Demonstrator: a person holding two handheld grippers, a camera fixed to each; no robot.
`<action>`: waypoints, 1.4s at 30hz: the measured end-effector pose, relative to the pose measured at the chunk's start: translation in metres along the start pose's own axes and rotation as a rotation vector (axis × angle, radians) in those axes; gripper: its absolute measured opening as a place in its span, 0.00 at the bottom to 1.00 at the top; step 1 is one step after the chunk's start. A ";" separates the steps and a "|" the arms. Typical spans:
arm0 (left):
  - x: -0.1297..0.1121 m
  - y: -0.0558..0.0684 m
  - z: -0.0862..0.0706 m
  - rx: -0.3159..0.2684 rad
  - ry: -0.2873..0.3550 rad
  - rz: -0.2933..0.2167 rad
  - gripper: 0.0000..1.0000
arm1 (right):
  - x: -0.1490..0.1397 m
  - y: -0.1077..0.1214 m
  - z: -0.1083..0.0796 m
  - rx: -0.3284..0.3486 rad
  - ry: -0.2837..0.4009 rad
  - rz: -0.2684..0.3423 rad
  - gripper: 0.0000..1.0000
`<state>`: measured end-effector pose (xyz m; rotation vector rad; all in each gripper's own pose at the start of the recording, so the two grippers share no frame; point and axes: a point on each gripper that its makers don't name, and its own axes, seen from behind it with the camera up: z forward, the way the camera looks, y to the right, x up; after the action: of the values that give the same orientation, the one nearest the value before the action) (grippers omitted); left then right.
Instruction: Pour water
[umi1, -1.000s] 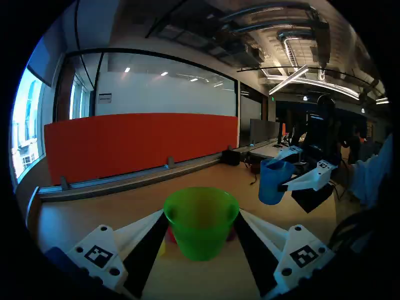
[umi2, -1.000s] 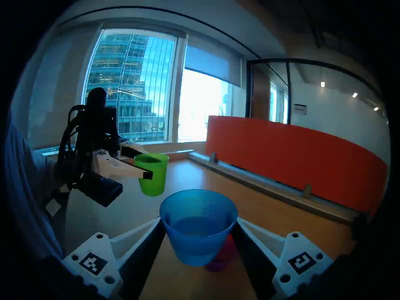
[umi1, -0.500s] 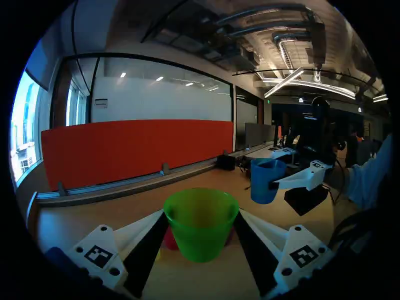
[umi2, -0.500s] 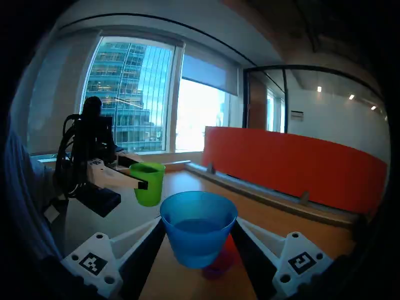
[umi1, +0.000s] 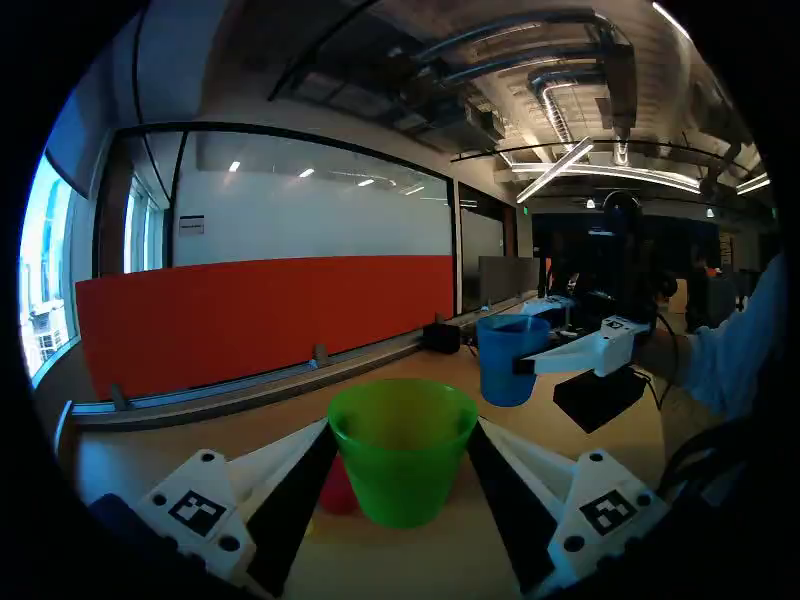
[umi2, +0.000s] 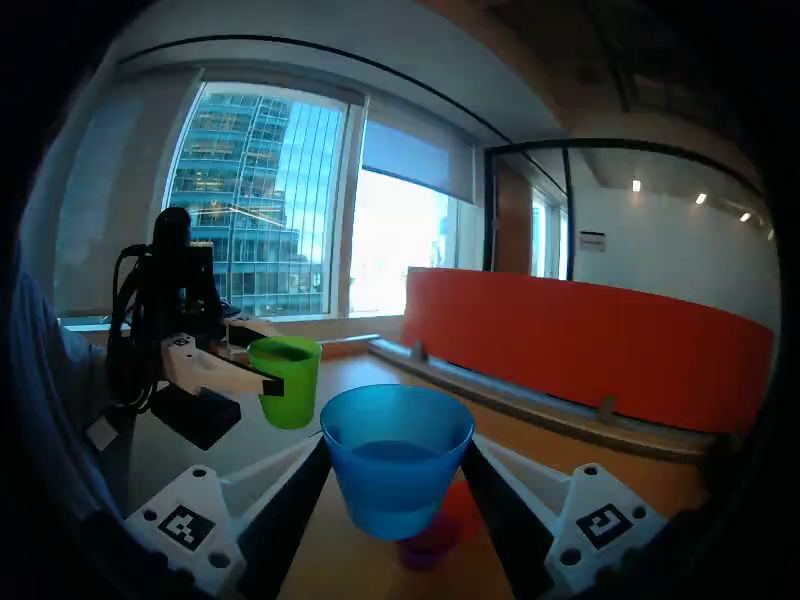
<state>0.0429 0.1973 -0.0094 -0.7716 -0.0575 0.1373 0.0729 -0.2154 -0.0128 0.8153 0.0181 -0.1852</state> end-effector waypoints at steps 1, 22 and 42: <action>0.000 0.002 0.001 -0.003 0.000 0.001 0.87 | 0.002 0.000 0.000 0.002 0.001 -0.005 0.89; -0.006 0.032 0.012 -0.056 -0.014 0.015 0.87 | 0.039 0.009 0.010 0.025 0.013 -0.201 0.89; 0.003 0.048 0.024 -0.090 0.008 0.010 0.87 | 0.084 0.019 0.025 0.018 0.027 -0.475 0.89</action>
<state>0.0389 0.2481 -0.0261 -0.8620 -0.0527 0.1415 0.1575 -0.2338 0.0105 0.8222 0.2365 -0.6230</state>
